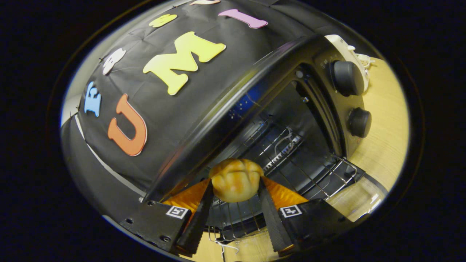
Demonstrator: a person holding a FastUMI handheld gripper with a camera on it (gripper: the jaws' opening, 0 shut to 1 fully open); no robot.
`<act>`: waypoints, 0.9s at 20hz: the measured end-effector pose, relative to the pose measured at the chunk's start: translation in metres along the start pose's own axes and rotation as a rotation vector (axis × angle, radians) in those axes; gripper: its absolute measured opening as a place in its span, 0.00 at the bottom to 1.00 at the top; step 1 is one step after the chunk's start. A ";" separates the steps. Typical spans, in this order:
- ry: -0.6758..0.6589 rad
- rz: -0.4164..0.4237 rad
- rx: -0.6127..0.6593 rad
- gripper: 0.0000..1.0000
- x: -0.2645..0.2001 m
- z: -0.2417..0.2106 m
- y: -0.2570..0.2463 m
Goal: Open the toaster oven, put the food inside, and close the toaster oven door.
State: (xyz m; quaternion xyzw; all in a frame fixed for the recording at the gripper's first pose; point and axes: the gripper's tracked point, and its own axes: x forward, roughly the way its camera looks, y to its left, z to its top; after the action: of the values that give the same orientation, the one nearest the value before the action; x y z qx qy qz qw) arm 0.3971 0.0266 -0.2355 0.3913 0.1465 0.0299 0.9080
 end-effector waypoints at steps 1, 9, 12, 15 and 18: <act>-0.008 -0.009 -0.027 0.78 0.002 0.001 0.000; -0.014 -0.019 -0.111 0.89 -0.001 -0.004 0.003; -0.023 -0.007 -0.136 0.97 -0.017 -0.006 0.007; -0.013 0.022 -0.172 1.00 -0.036 -0.012 0.017; -0.004 0.040 -0.181 1.00 -0.062 -0.017 0.023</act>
State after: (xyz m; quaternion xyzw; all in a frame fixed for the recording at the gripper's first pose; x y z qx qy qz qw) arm 0.3340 0.0434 -0.2149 0.3106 0.1336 0.0604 0.9392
